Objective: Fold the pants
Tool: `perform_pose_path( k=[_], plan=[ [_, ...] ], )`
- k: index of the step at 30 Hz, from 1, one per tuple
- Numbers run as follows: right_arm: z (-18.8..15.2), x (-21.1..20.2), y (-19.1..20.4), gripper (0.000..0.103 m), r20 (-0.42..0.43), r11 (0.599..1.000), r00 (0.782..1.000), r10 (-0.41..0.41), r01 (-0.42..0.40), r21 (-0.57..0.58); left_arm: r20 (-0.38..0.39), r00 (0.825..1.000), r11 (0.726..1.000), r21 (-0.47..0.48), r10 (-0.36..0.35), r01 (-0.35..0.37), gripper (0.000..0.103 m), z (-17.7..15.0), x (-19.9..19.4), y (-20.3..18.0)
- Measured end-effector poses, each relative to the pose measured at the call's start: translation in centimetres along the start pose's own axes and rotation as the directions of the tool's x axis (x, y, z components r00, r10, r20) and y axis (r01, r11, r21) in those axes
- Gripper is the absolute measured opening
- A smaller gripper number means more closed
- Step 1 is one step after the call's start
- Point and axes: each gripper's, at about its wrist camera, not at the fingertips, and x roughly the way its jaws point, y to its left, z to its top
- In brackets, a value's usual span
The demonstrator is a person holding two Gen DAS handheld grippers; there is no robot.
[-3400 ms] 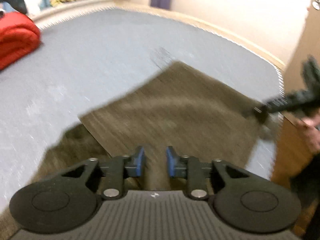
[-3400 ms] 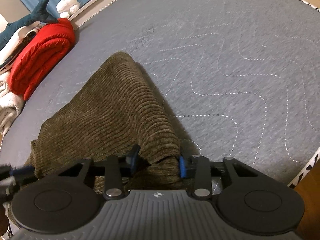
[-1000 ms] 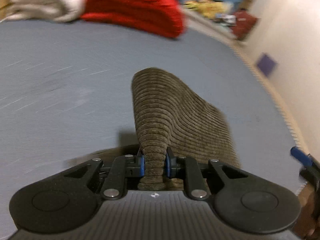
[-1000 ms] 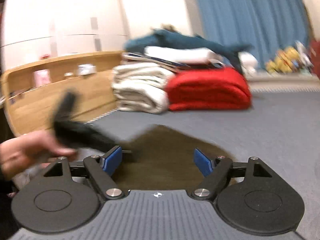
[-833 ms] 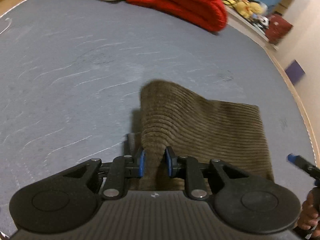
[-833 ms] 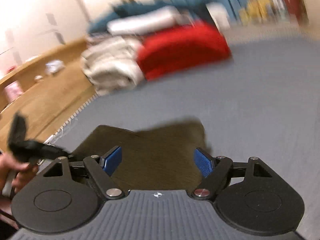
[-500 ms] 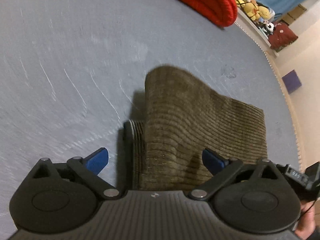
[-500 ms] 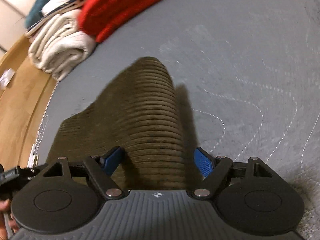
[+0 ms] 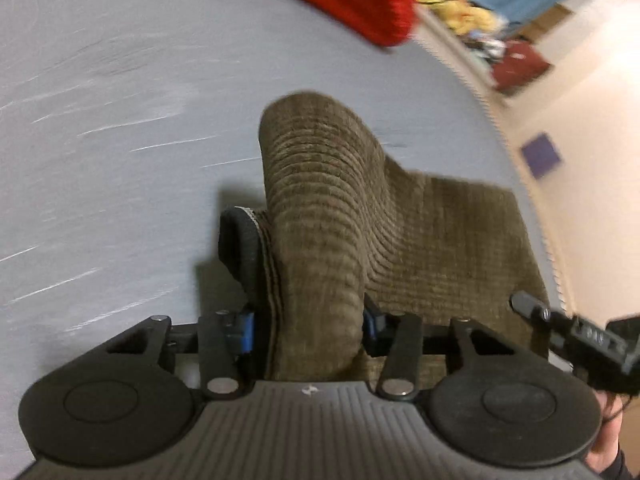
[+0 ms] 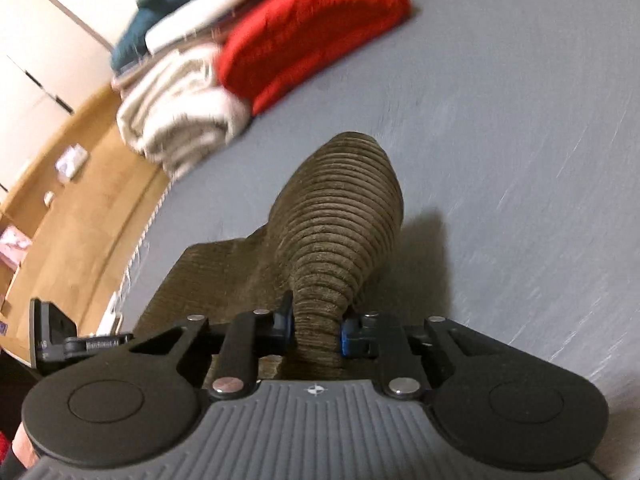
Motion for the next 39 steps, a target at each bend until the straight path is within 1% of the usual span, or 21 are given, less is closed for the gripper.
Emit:
perform_pose_path(
  k=[4,8,10,12,13,14,15,16,17,19,21,23,24,26,27,28,29,31,33,36,39],
  plan=[
    [3.3,-4.8,-3.3,0.020,0.115,0.999,0.992,-0.043,0.046,-0.022,0.035,0.993,0.991,0.073,-0.112,0.110,0.047,0.1,2.2,-5.6],
    [5.9,-9.1,-7.0,0.020,0.179,0.996,0.981,-0.078,0.083,-0.019,0.043,0.979,0.971,0.141,-0.200,0.192,0.047,0.2,4.9,-11.0],
    [6.9,-9.9,-8.6,0.021,0.191,0.993,0.977,-0.090,0.102,-0.054,0.030,0.977,0.967,0.157,-0.210,0.202,0.053,-0.2,7.5,-12.5],
    [7.6,-9.9,-11.2,0.034,0.190,0.981,0.969,-0.156,0.174,-0.080,-0.002,0.991,0.974,0.181,-0.135,0.133,0.060,-0.3,10.0,-13.2],
    [7.9,-9.5,-12.5,0.040,0.204,0.965,0.949,-0.241,0.257,-0.056,-0.009,0.999,0.977,0.209,-0.042,0.043,0.060,-0.4,10.8,-13.8],
    [8.1,-9.3,-13.9,0.046,0.218,0.933,0.911,-0.350,0.359,-0.006,0.018,0.998,0.969,0.238,0.061,-0.063,0.060,-0.6,11.0,-14.5],
    [8.3,-9.5,-15.2,0.046,0.219,0.904,0.879,-0.423,0.424,0.045,0.052,0.993,0.959,0.259,0.107,-0.117,0.063,-0.6,10.7,-15.2],
    [8.5,-10.1,-16.3,0.045,0.217,0.895,0.868,-0.447,0.436,0.098,0.106,0.986,0.946,0.285,0.126,-0.152,0.063,-0.7,9.9,-16.1],
    [8.5,-10.8,-16.5,0.045,0.222,0.906,0.879,-0.423,0.407,0.113,0.168,0.979,0.930,0.328,0.117,-0.167,0.063,-1.0,8.7,-17.1],
    [8.3,-11.8,-14.9,0.045,0.245,0.940,0.911,-0.332,0.343,0.001,0.204,0.979,0.888,0.446,0.019,-0.110,0.063,-2.0,7.1,-18.9],
    [7.7,-11.7,-12.1,0.045,0.258,0.937,0.929,-0.264,0.311,-0.158,0.168,0.985,0.834,0.549,-0.039,-0.060,0.058,-3.3,6.6,-19.9],
    [6.6,-11.1,-10.6,0.045,0.200,0.937,0.965,-0.167,0.219,-0.273,0.075,0.997,0.758,0.651,-0.036,-0.021,0.042,-5.0,7.2,-20.1],
    [6.0,-10.5,-10.5,0.041,0.143,0.932,0.978,-0.151,0.189,-0.310,0.017,1.000,0.729,0.684,-0.019,0.002,0.030,-6.1,7.5,-18.8],
    [4.5,-8.9,-11.0,0.033,-0.019,0.911,0.978,-0.207,0.186,-0.367,-0.105,0.989,0.676,0.736,0.101,0.009,0.029,-8.1,10.2,-17.5],
    [3.5,-7.8,-11.8,0.030,-0.122,0.900,0.960,-0.252,0.186,-0.394,-0.126,0.983,0.651,0.759,0.135,0.008,0.029,-8.9,11.1,-17.0],
    [2.5,-7.3,-12.4,0.030,-0.171,0.887,0.946,-0.276,0.181,-0.425,-0.127,0.983,0.625,0.780,0.134,0.015,0.029,-9.6,11.1,-17.0],
    [2.1,-7.5,-12.3,0.030,-0.165,0.876,0.947,-0.274,0.176,-0.448,-0.125,0.982,0.617,0.787,0.143,0.010,0.029,-9.6,10.8,-17.4],
    [3.4,-8.1,-12.2,0.029,-0.181,0.894,0.947,-0.265,0.170,-0.415,-0.128,0.983,0.648,0.761,0.134,0.011,0.029,-8.3,10.4,-18.1],
    [5.1,-8.9,-12.0,0.029,-0.149,0.913,0.963,-0.226,0.156,-0.377,-0.085,0.994,0.683,0.730,0.064,0.018,0.031,-6.4,10.0,-19.0],
    [7.4,-10.1,-11.2,0.031,0.002,0.931,0.982,-0.186,0.177,-0.319,0.056,0.998,0.740,0.671,0.002,-0.039,0.033,-4.0,9.9,-19.4],
    [10.4,-9.4,-11.8,0.039,0.163,0.947,0.963,-0.216,0.247,-0.203,0.178,0.984,0.802,0.584,0.024,-0.125,0.033,-2.3,11.4,-19.6]
  ],
)
